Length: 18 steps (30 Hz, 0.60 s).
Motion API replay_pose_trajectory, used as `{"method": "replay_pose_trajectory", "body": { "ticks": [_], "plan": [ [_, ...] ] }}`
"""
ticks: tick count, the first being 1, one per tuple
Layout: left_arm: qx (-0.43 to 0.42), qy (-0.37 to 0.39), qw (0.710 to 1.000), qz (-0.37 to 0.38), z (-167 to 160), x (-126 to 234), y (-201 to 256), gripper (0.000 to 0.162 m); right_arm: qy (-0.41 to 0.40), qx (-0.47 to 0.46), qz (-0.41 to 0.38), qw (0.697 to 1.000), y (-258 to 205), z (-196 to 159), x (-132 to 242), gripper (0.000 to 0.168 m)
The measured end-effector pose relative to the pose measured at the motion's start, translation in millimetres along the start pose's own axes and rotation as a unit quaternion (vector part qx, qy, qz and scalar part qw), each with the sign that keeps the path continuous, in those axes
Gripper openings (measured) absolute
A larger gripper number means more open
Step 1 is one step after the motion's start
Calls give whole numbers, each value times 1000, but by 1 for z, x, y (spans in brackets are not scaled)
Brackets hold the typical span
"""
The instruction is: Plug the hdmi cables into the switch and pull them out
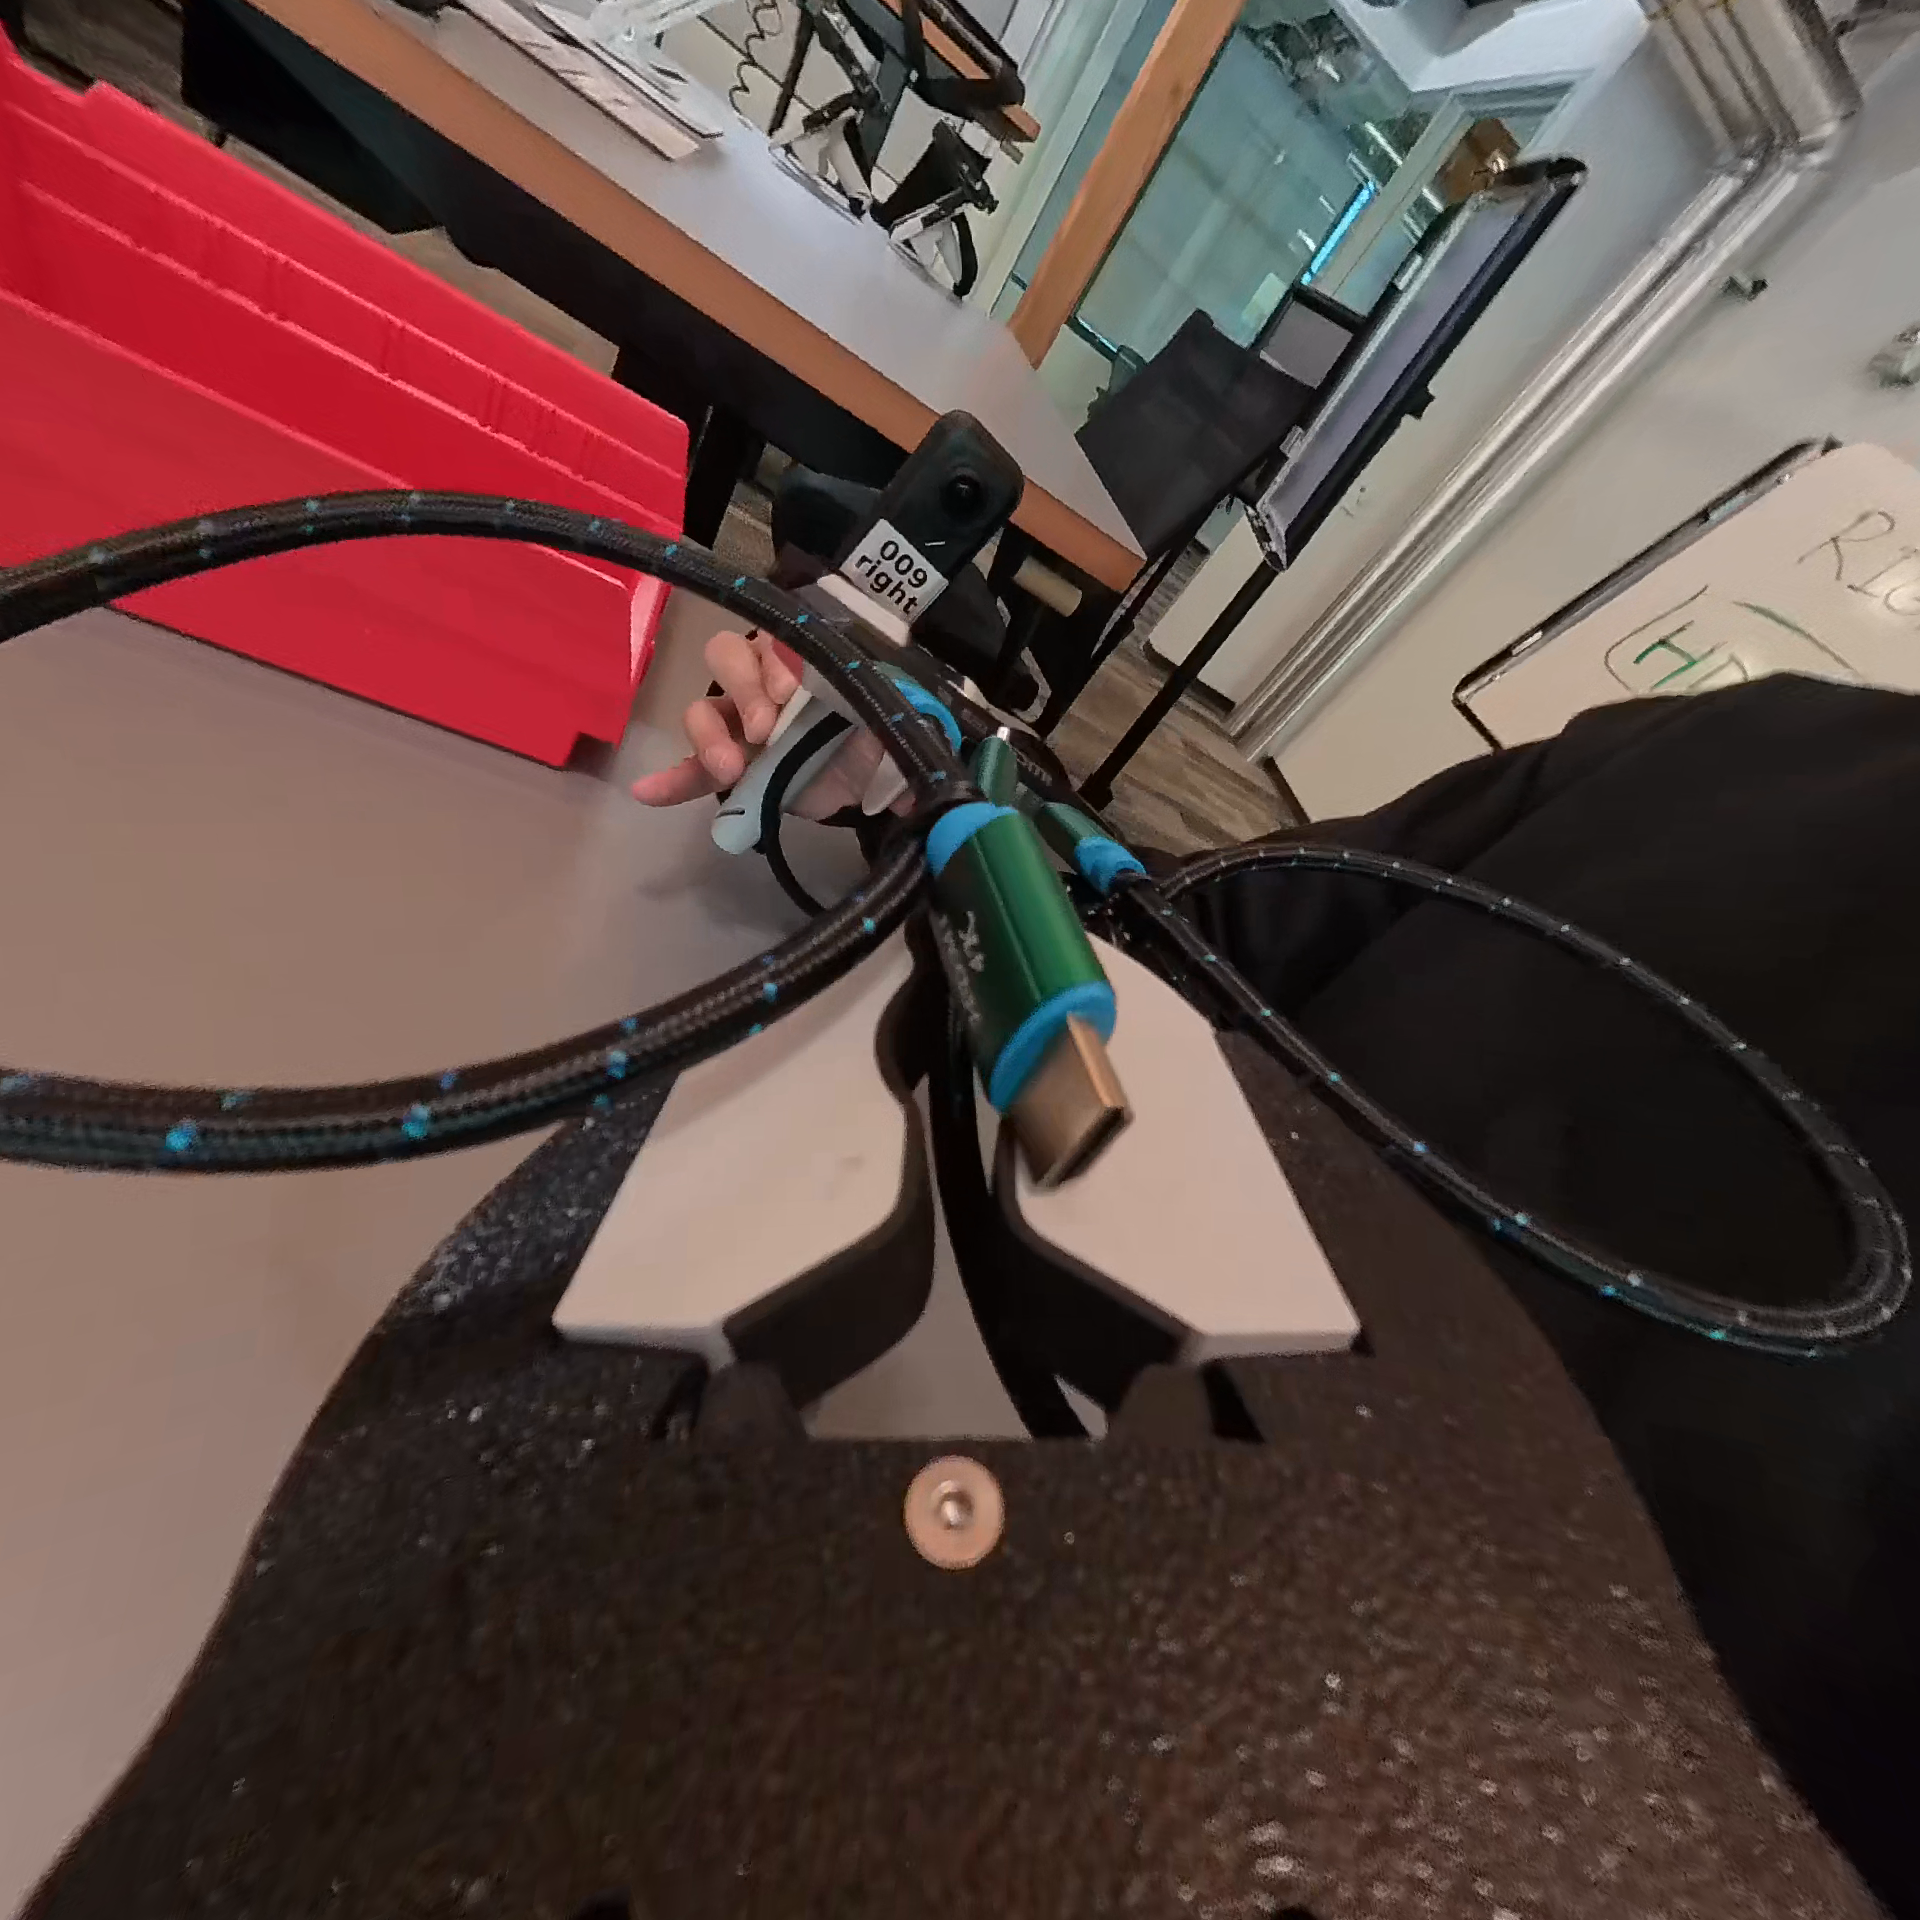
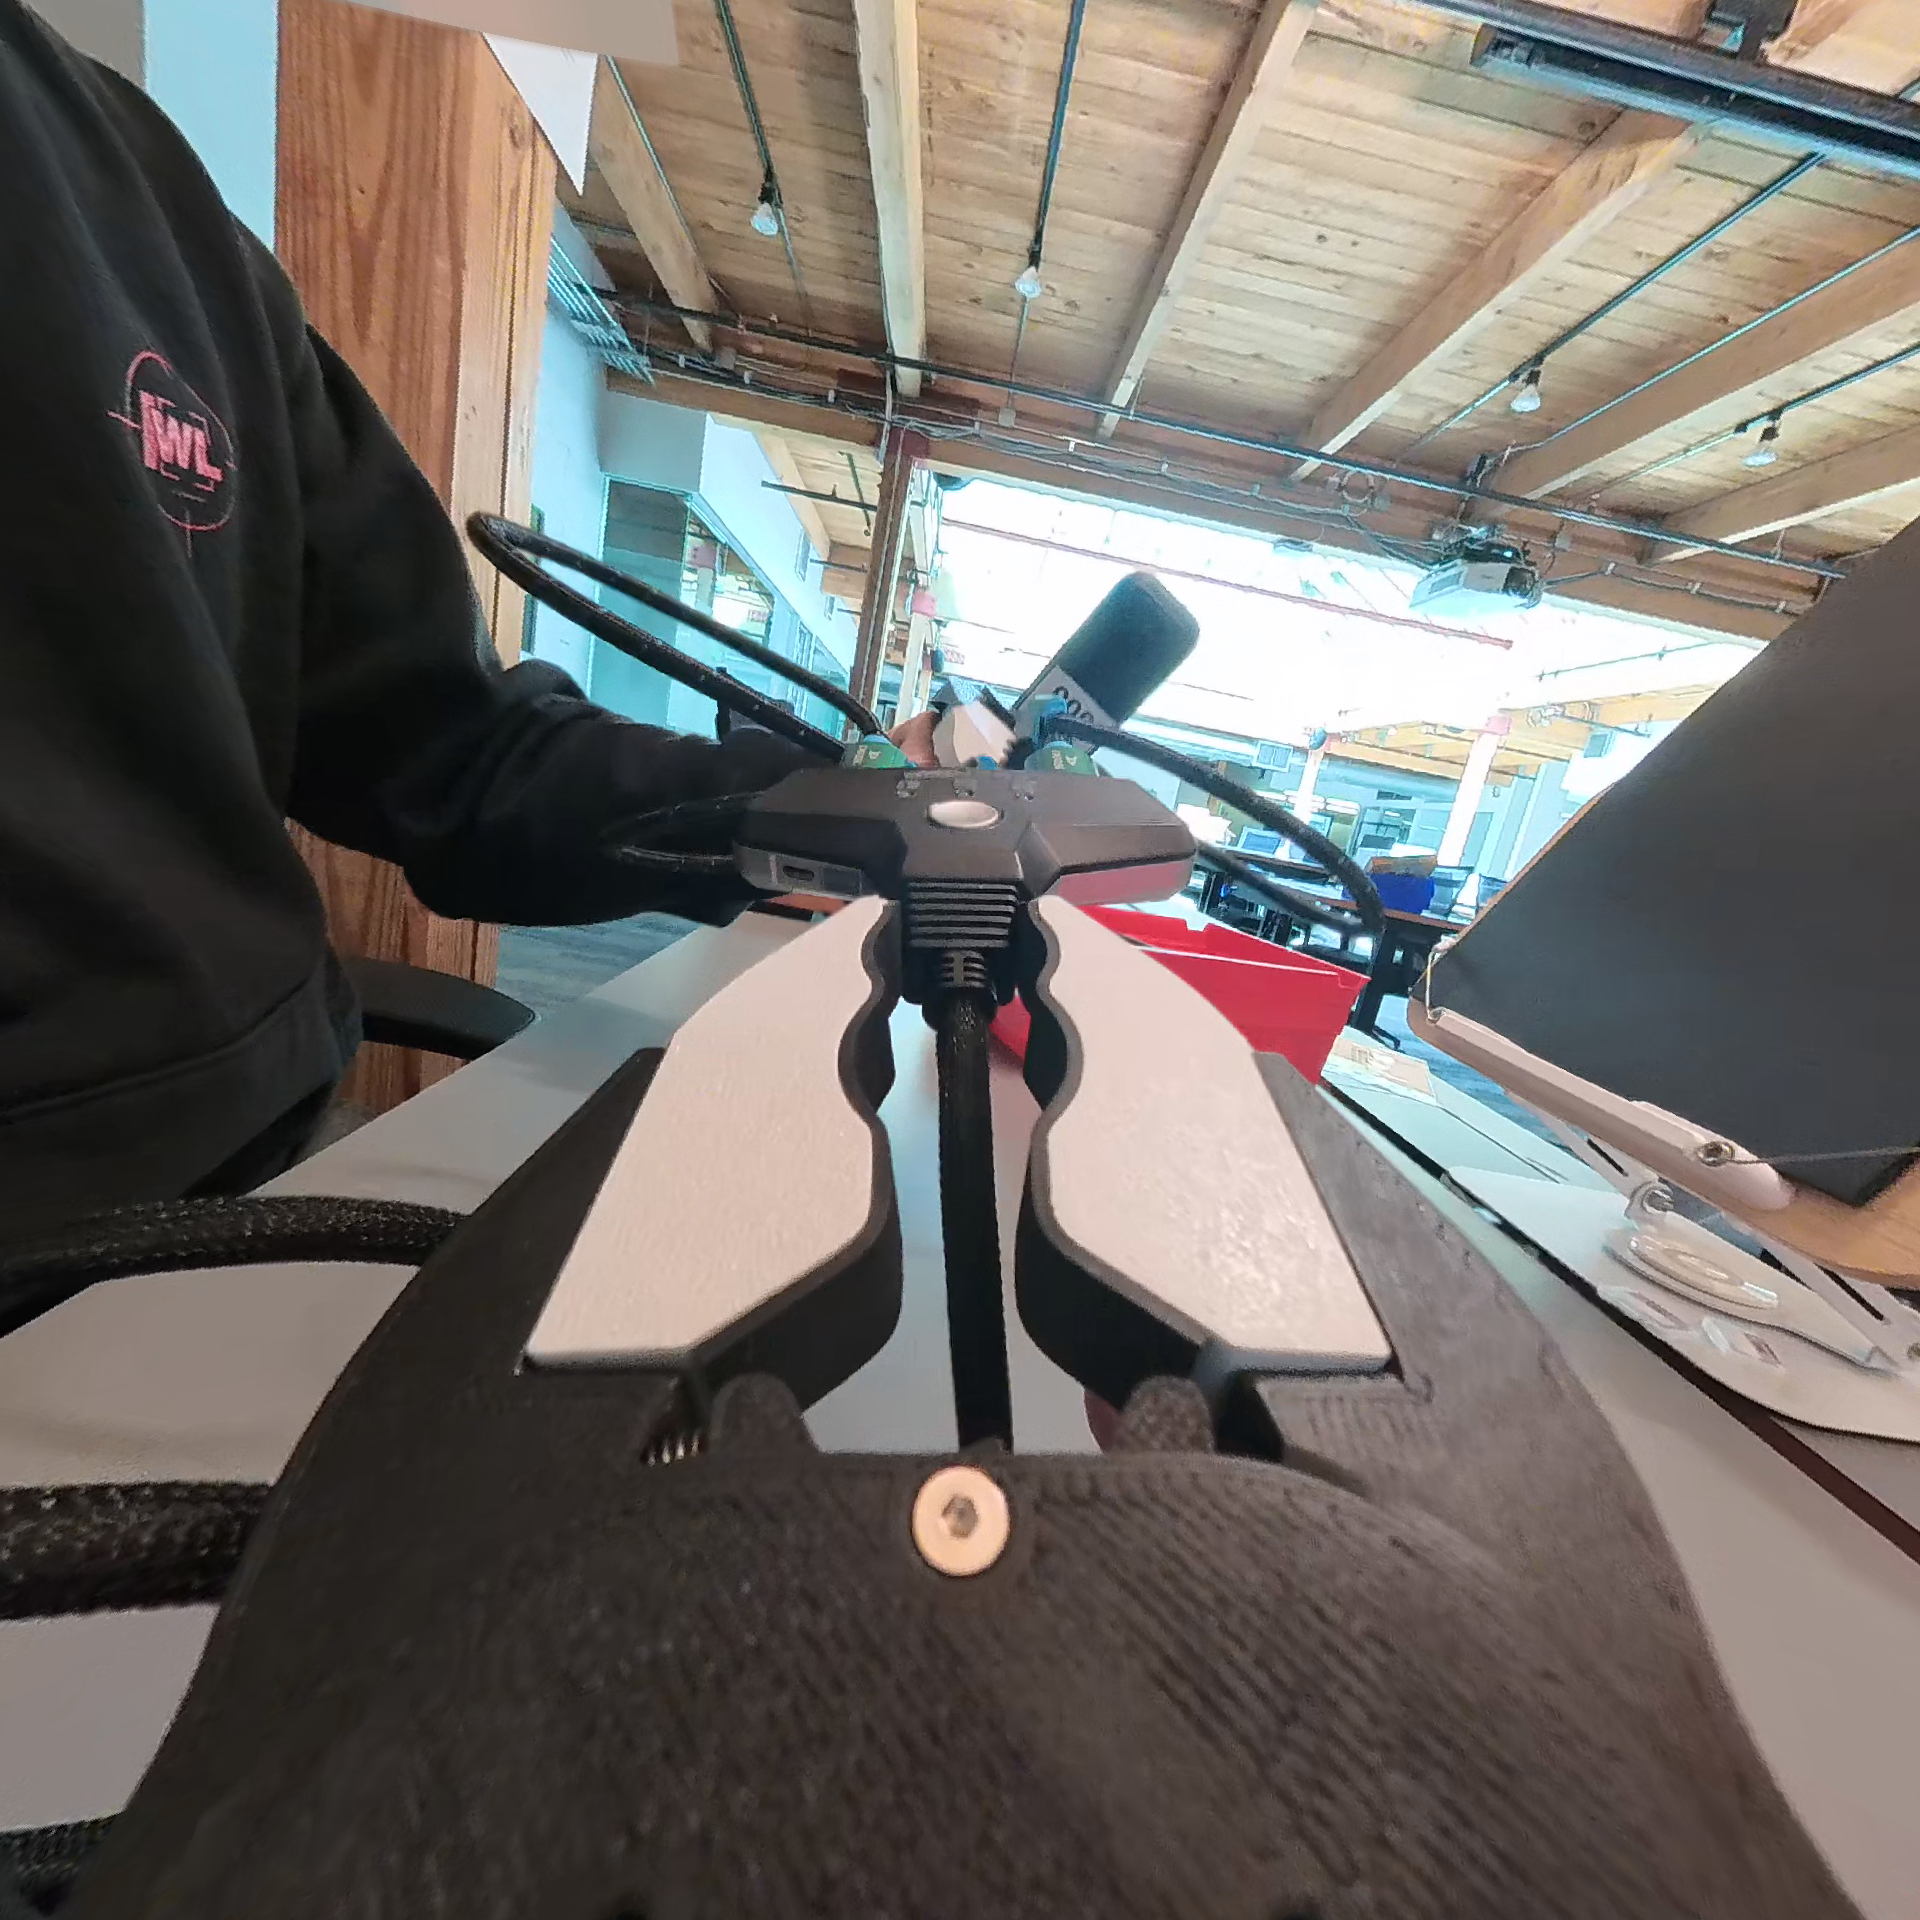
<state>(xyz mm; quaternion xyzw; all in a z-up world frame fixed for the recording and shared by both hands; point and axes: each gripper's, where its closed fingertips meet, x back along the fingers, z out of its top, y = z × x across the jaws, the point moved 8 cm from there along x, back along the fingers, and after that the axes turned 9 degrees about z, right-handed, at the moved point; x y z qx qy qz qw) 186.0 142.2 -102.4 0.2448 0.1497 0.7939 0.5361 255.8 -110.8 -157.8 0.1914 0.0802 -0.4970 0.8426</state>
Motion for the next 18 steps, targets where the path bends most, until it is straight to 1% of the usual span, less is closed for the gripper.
{"method": "replay_pose_trajectory", "body": {
  "ticks": [5,9,10,14,16,18],
  "plan": [
    [-17,-24,1000,-1,3,1,1,5,-10,1,0,1000,0,-1,0,22],
    [32,-50,998,8,3,2,-4,6,-31,6,-9,999,0,-2,-2,22],
    [53,-53,997,8,3,2,-7,2,-36,11,-12,999,0,-1,-3,22],
    [103,-25,994,-13,-5,0,-17,5,-42,22,-20,999,0,1,-3,22],
    [94,-6,996,-6,-13,-2,-24,6,-51,17,-26,998,2,-3,-1,22],
    [88,5,996,18,-26,-2,-34,5,-67,13,-30,997,2,-6,1,21]
  ]
}}
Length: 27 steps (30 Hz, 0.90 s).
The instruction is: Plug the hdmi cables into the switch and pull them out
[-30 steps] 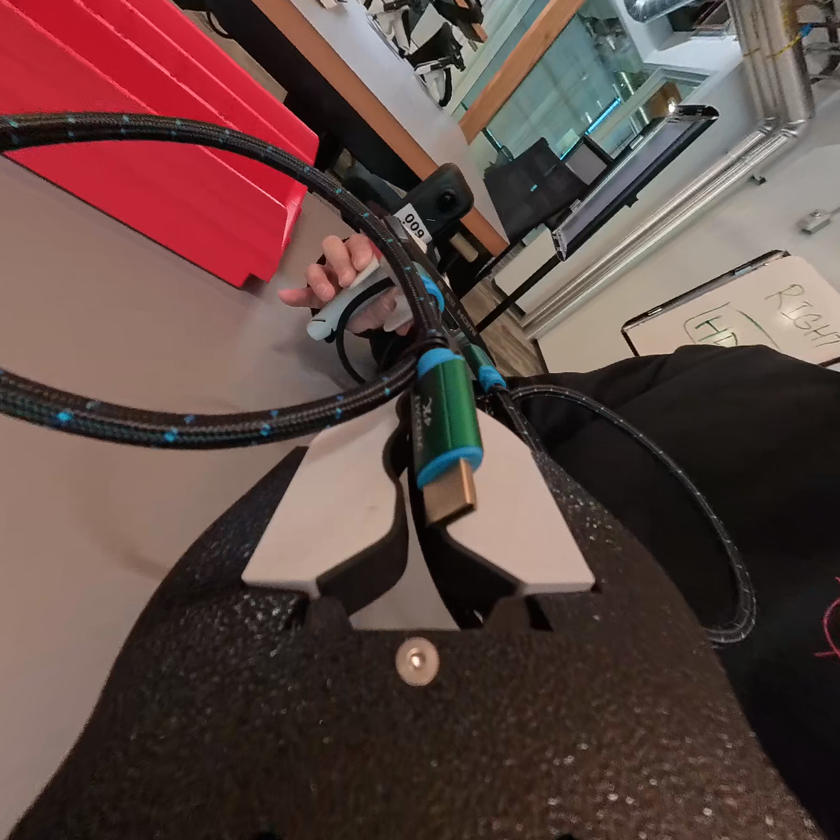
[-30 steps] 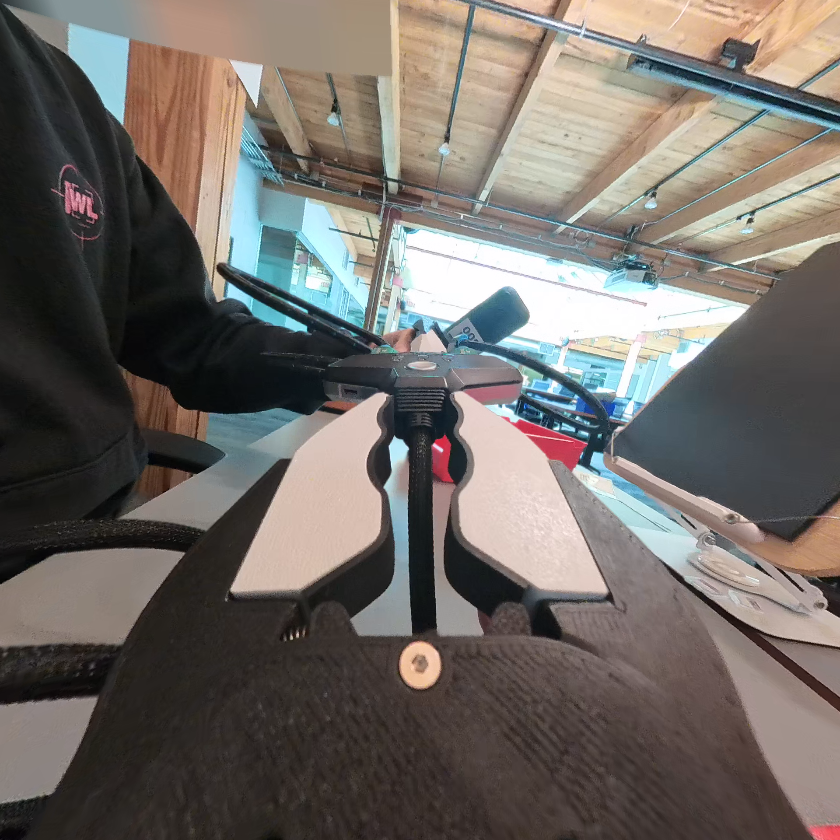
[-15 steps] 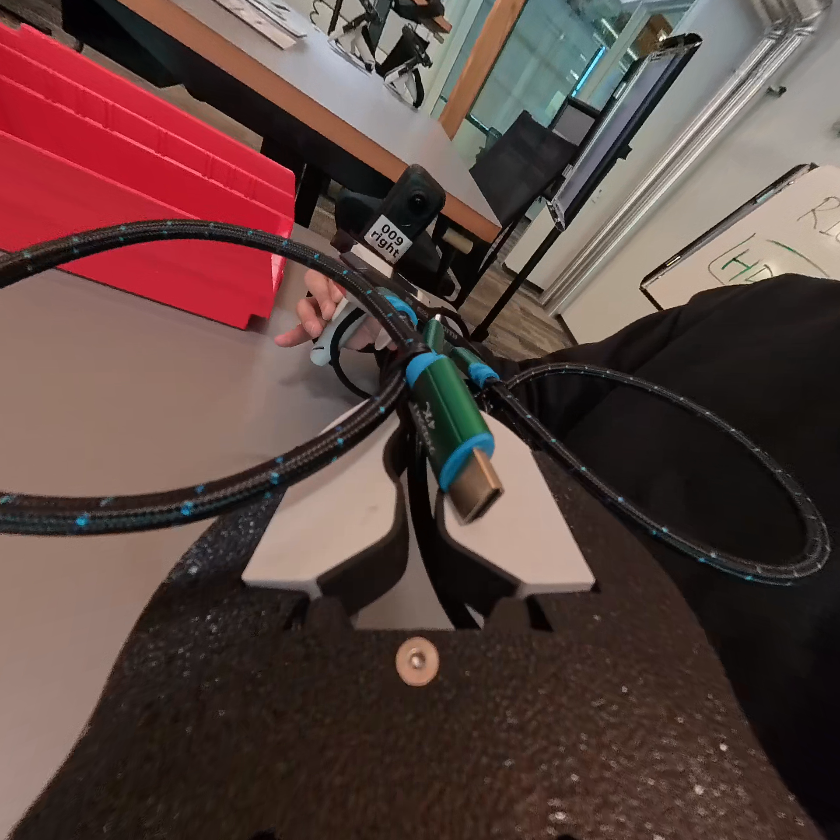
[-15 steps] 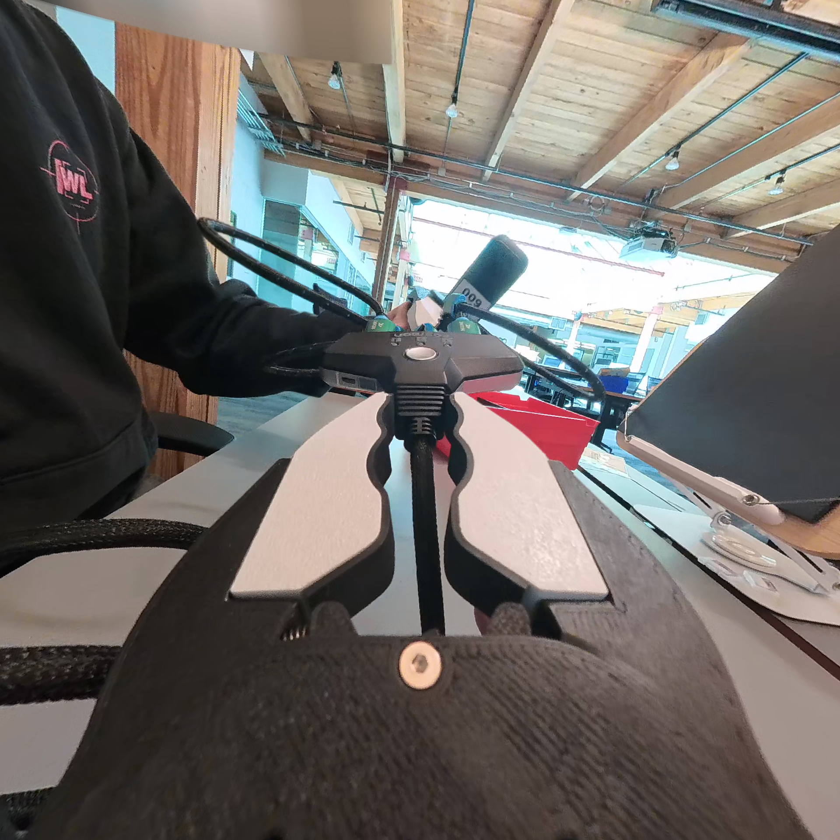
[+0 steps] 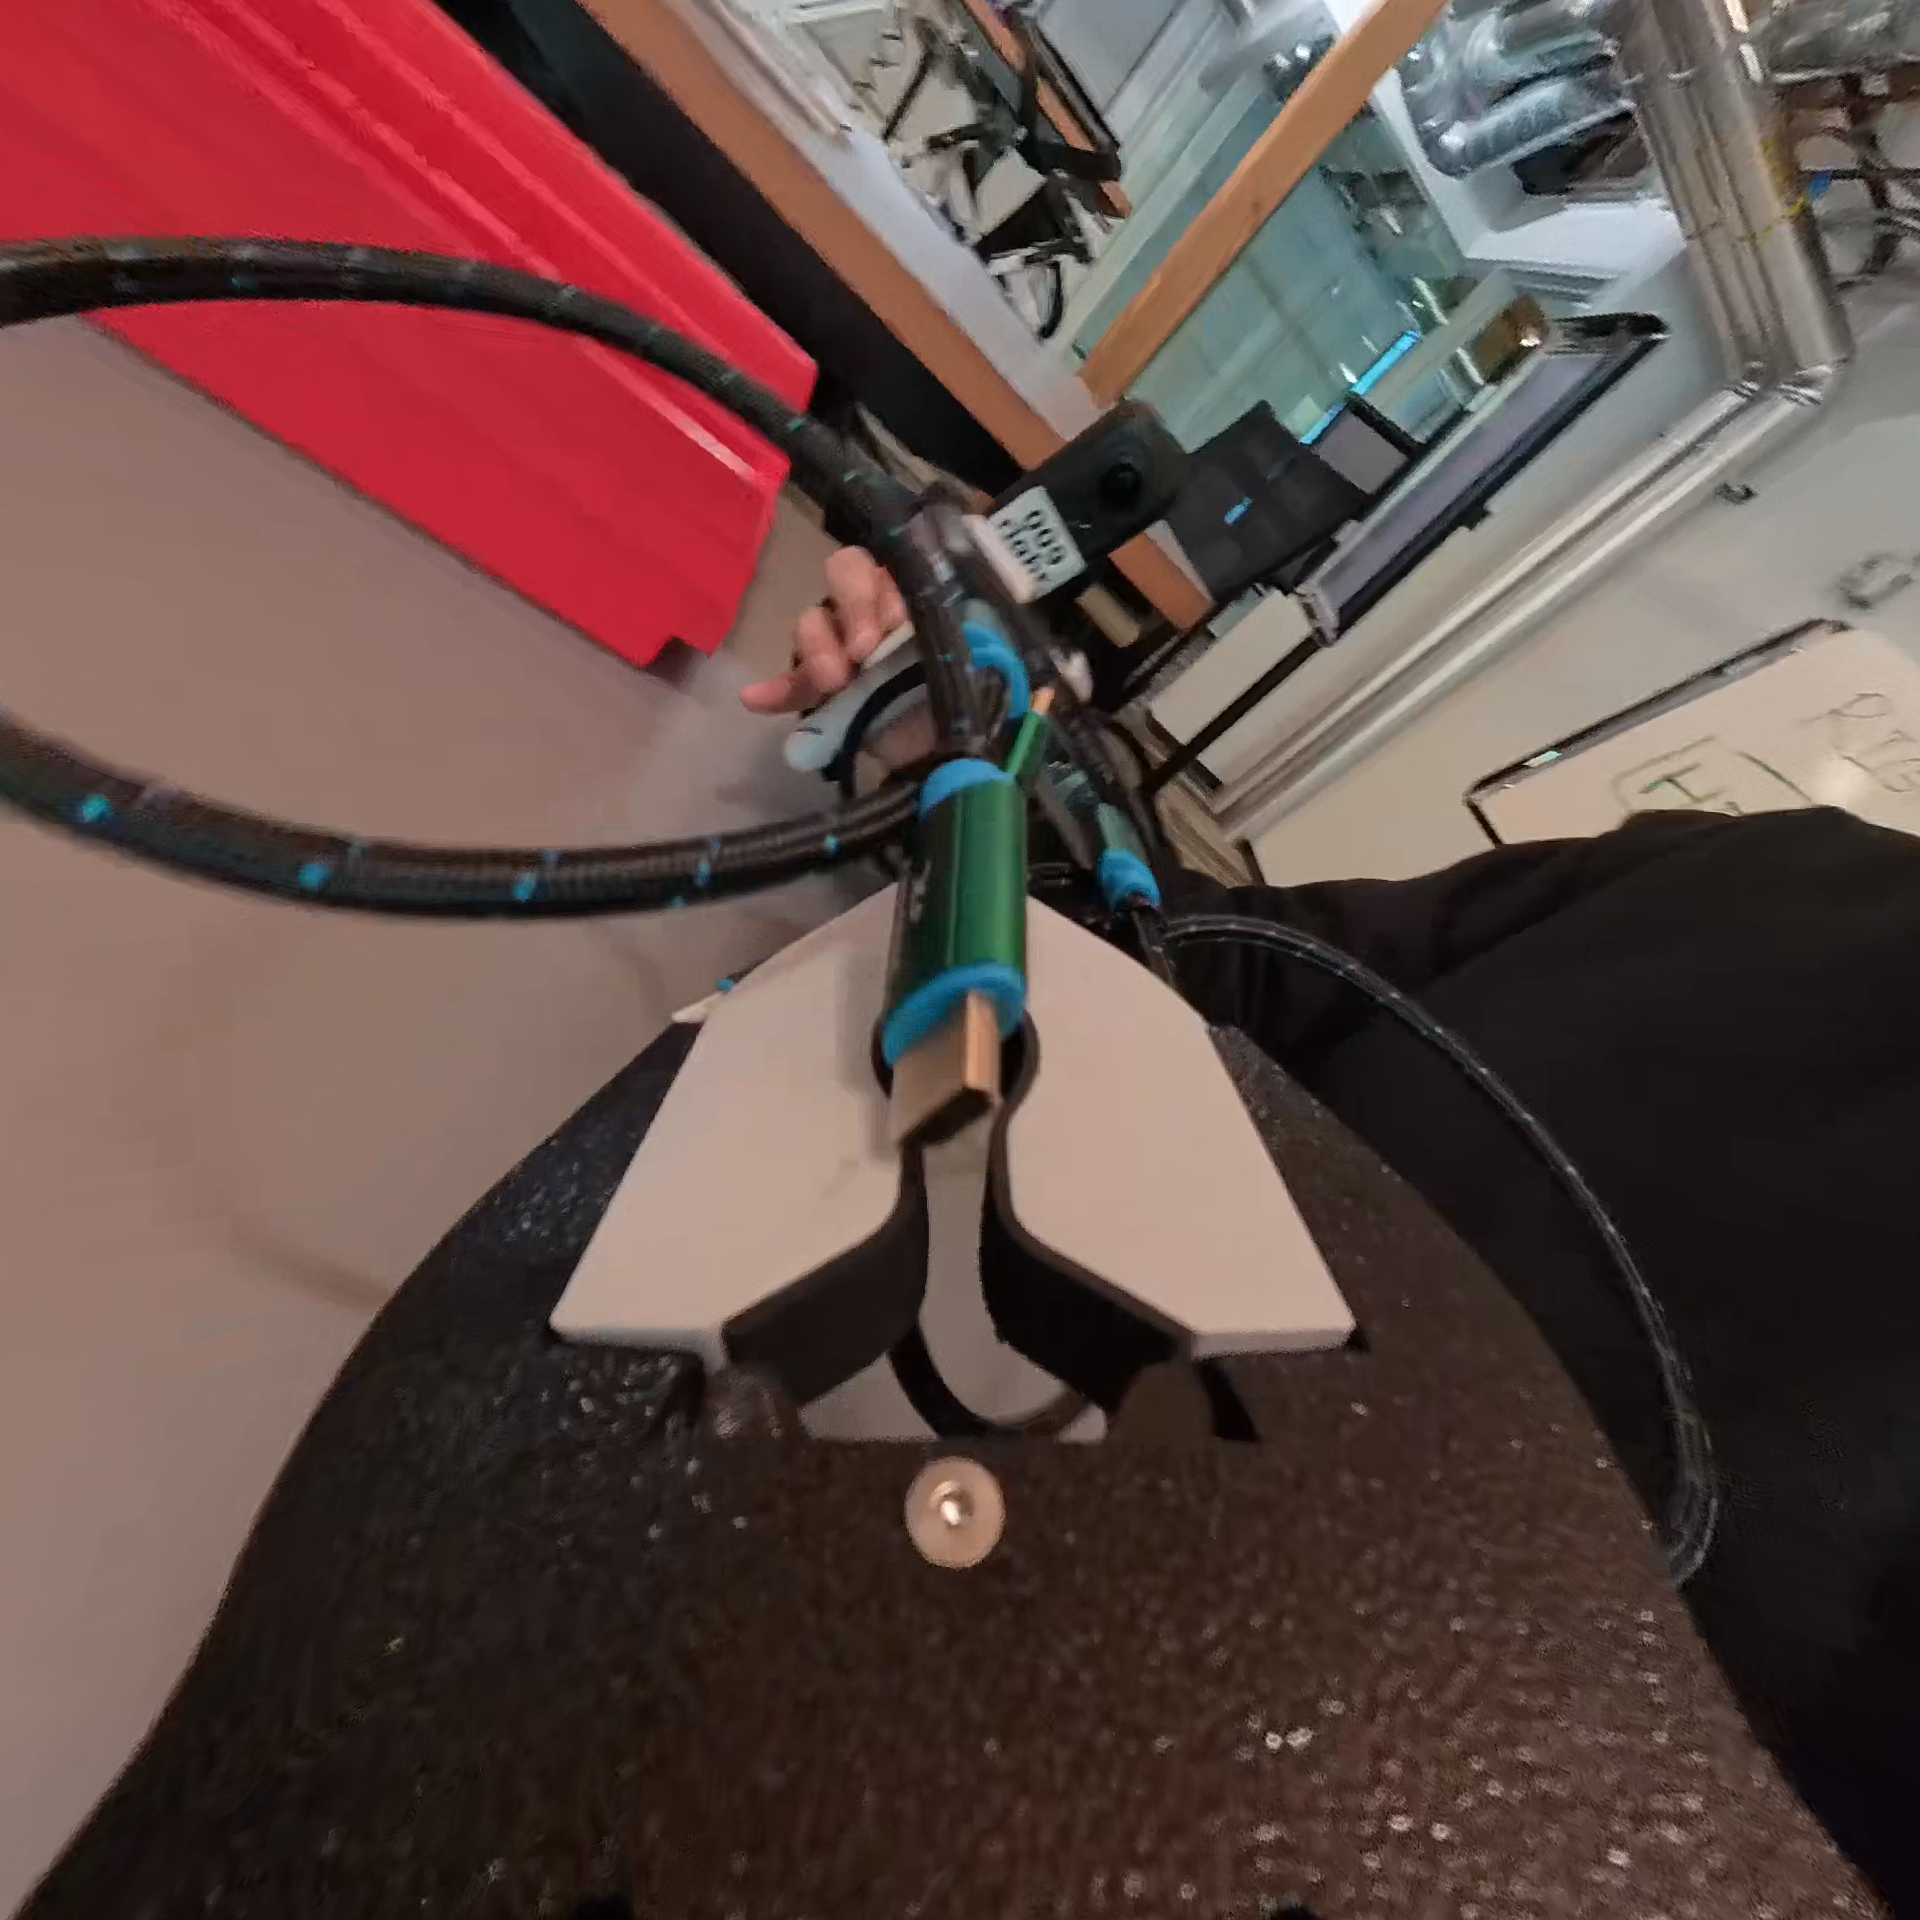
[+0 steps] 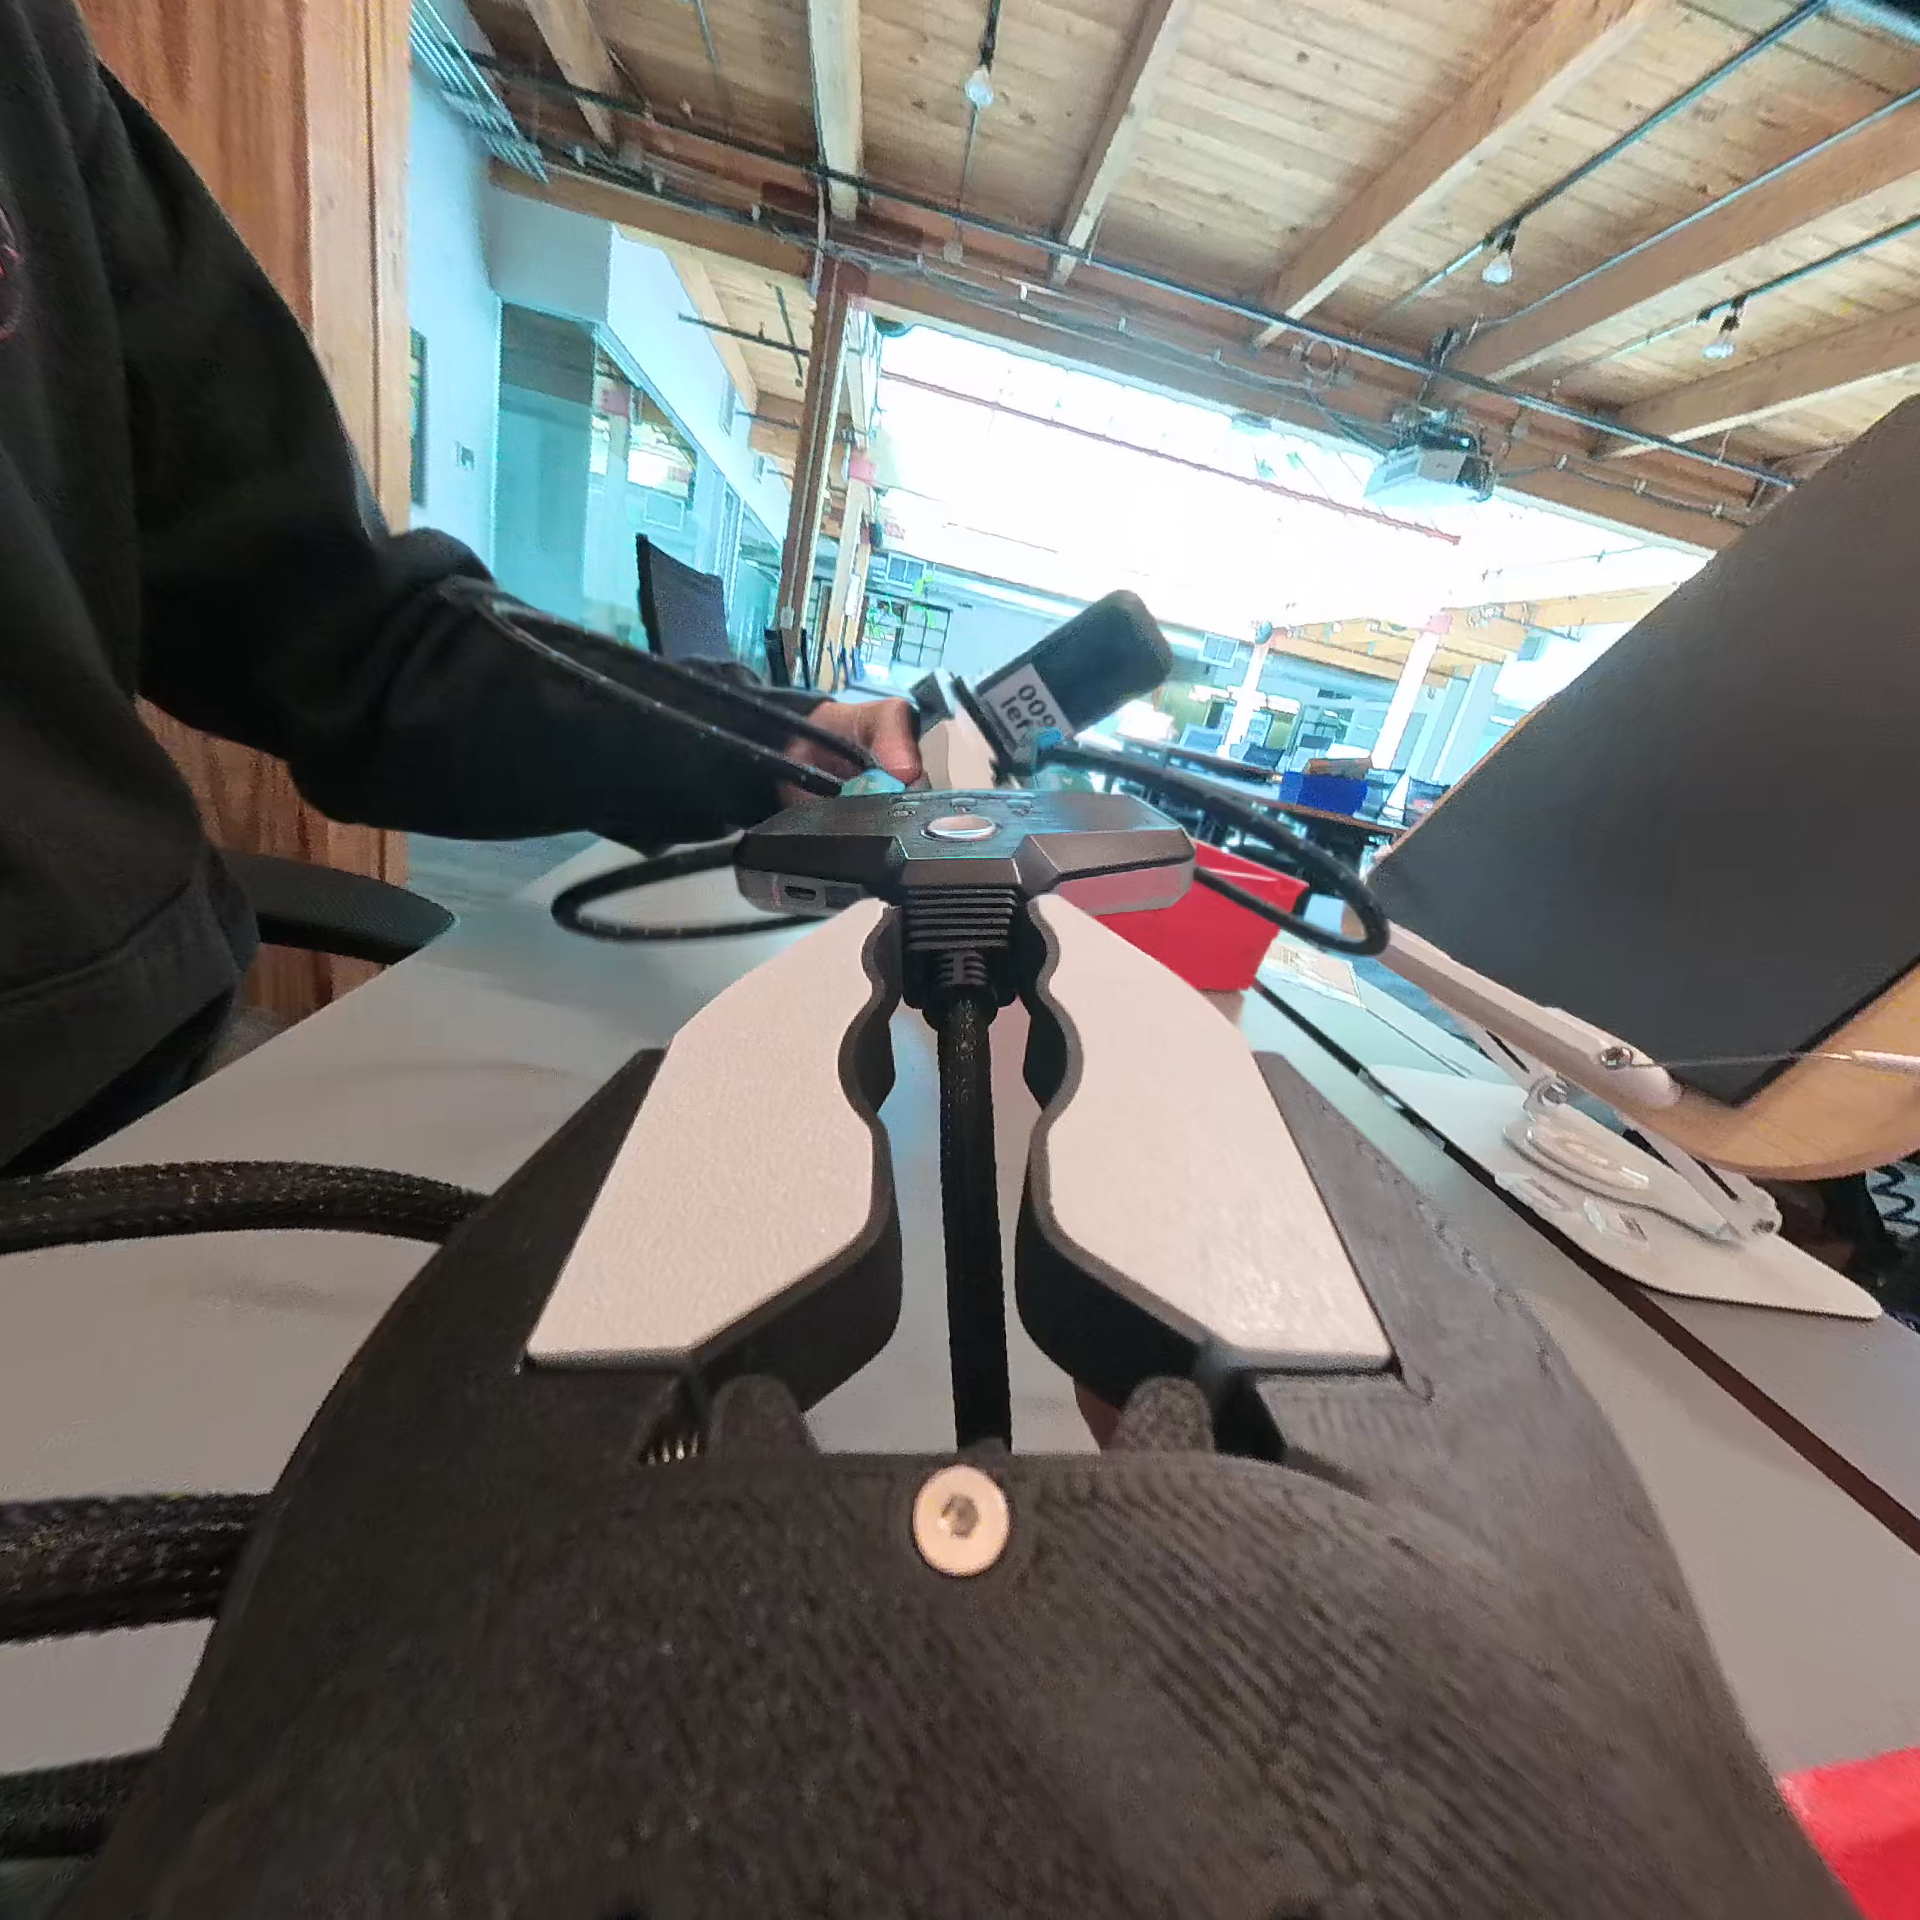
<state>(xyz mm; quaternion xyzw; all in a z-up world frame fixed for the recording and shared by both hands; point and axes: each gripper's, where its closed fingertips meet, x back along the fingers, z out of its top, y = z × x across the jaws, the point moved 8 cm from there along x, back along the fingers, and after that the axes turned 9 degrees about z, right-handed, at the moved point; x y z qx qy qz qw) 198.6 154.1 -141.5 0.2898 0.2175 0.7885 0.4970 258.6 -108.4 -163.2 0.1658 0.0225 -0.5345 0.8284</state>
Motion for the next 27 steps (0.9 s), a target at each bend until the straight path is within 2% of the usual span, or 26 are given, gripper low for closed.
{"method": "replay_pose_trajectory", "body": {
  "ticks": [2,7,8,11,13,14,17,19,24,27],
  "plan": [
    [26,-1,999,31,-14,2,-15,1,-8,-2,7,1000,-1,-1,0,21],
    [134,33,990,23,-36,20,-36,0,-15,-17,39,999,-3,-7,-7,21],
    [136,19,990,43,-39,22,-39,0,-16,-17,41,999,-3,-7,-8,21],
    [34,-55,988,140,-47,23,-40,2,-11,-10,47,999,-5,-3,-6,21],
    [-66,-90,971,210,-47,18,-37,21,12,-5,54,998,-7,2,-5,21],
    [-114,-97,961,234,-47,14,-34,23,27,-3,62,998,-9,6,-5,21],
    [-219,-104,936,254,-47,-9,-22,26,74,1,85,994,-12,17,-3,21],
    [-255,-94,922,276,-42,-22,-22,27,96,6,86,992,-13,21,-1,21],
    [-316,-93,902,279,-41,-30,-37,32,79,13,83,993,-15,23,4,21],
    [-335,-45,898,283,-50,-23,-40,32,89,22,69,993,-15,27,11,21]
  ]
}}
